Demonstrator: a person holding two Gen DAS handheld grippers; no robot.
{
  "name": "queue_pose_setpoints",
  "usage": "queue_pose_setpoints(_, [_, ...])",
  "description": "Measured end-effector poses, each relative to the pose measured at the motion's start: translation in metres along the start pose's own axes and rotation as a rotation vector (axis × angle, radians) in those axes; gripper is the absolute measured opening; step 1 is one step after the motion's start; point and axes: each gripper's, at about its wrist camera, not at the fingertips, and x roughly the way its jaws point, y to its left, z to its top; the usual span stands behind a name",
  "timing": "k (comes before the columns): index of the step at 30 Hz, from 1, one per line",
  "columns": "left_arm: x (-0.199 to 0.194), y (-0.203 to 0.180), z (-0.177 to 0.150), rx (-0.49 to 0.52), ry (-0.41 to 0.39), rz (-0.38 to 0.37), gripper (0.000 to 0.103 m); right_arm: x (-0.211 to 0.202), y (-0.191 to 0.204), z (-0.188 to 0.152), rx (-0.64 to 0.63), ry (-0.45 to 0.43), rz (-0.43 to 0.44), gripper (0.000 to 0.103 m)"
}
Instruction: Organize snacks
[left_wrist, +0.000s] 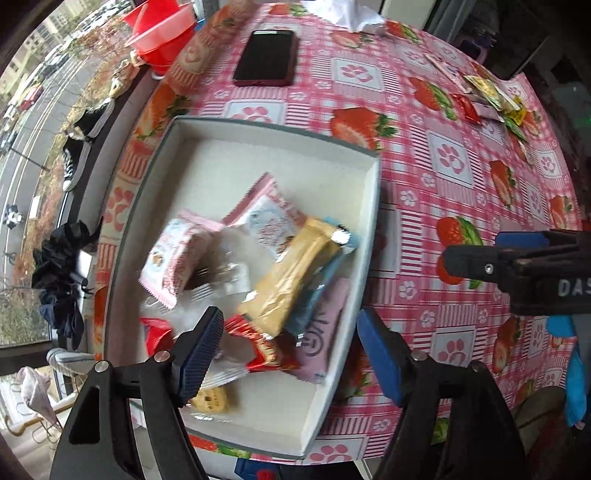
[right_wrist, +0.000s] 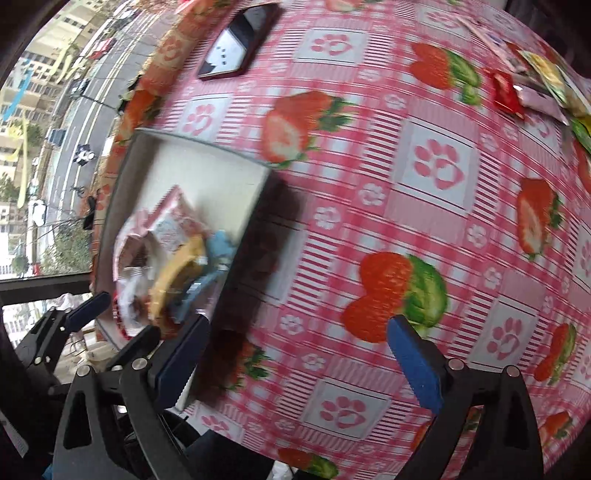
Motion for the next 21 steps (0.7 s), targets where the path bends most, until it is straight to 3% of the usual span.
queue_pose_setpoints(5, [0.007, -0.076, 0.022, 0.108, -0.083, -0.05, 0.079, -0.005, -0.099, -0.032, 0.178, -0.067, -0.162, 0.102])
queue_pose_setpoints(11, [0.05, -0.139, 0.059, 0.064, -0.211, -0.044, 0.079, -0.001, -0.182, -0.061, 0.215, -0.228, -0.334, 0.102])
queue_pose_setpoints(16, [0.092, -0.161, 0.074, 0.093, -0.338, 0.108, 0.081, -0.001, -0.223, -0.066, 0.215, -0.374, -0.363, 0.102])
queue_pose_setpoints(17, [0.091, -0.161, 0.072, 0.084, -0.425, 0.116, 0.088, 0.006, -0.228, -0.064, 0.212, -0.386, -0.351, 0.102])
queue_pose_setpoints(18, [0.094, -0.162, 0.071, 0.08, -0.465, 0.148, 0.097, 0.009, -0.232, -0.061, 0.218, -0.442, -0.291, 0.103])
queue_pose_setpoints(19, [0.098, -0.161, 0.07, 0.069, -0.505, 0.169, 0.103, 0.011, -0.232, -0.059, 0.214, -0.486, -0.298, 0.103])
queue_pose_setpoints(21, [0.103, -0.154, 0.076, 0.018, -0.499, 0.114, 0.103, 0.014, -0.233, -0.055, 0.173, -0.608, -0.306, 0.103])
